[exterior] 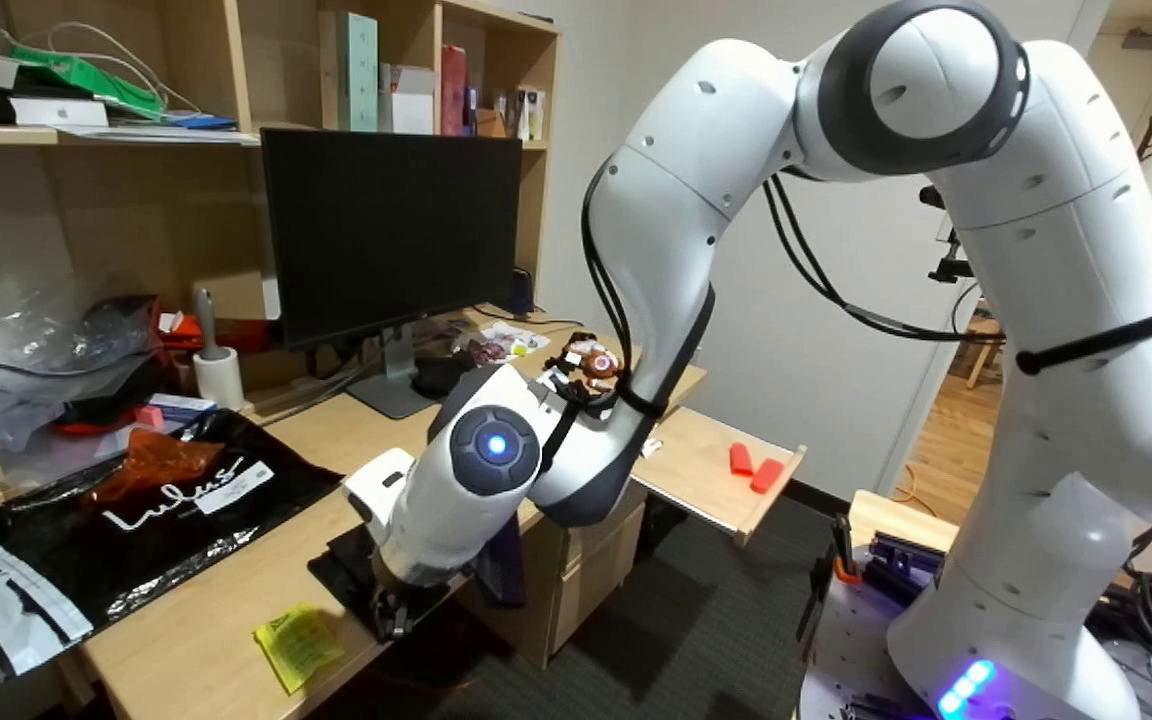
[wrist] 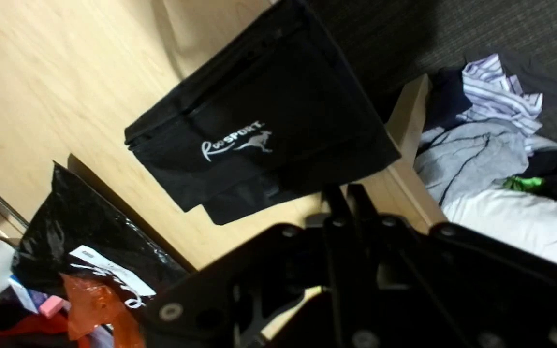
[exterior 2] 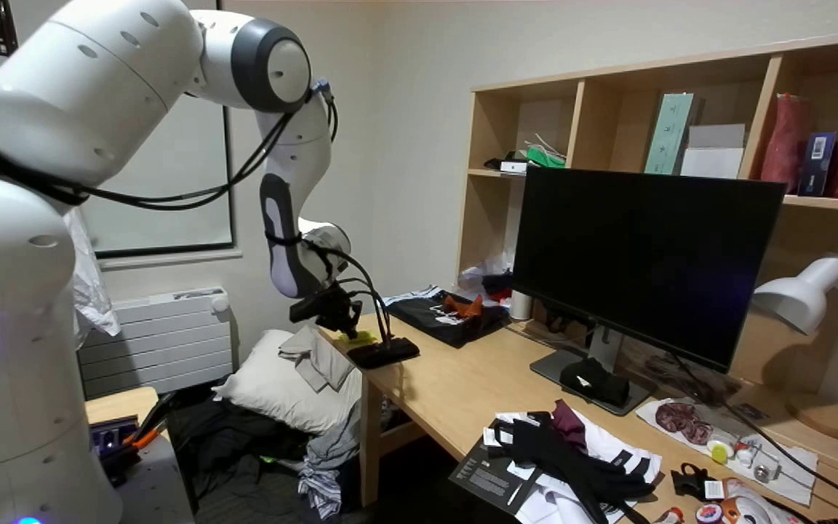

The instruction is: Move the black cloth to the right

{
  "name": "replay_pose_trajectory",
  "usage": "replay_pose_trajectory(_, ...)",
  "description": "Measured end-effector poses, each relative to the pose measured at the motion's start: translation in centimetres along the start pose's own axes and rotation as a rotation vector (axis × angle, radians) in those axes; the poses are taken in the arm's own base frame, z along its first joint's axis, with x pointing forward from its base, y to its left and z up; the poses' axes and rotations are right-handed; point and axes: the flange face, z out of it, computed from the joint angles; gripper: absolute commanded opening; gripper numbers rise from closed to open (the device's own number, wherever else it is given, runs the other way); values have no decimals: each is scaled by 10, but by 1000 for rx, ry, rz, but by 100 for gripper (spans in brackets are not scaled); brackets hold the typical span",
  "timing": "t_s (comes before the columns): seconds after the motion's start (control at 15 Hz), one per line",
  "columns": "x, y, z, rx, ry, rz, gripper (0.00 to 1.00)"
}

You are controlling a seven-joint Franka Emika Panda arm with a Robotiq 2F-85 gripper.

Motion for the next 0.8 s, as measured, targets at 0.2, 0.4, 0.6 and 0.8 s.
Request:
replay_pose_trajectory(0.2, -7, 26, -14, 18, 22, 135, 38)
replay_pose_trajectory(0.4, -23, 30, -18, 9, 1, 124, 56)
replay_pose_trajectory(0.6, -38, 5, -20, 27, -29, 30, 77)
replay_pose_trajectory(0.8, -48, -15, -19, -20, -74, -99, 95)
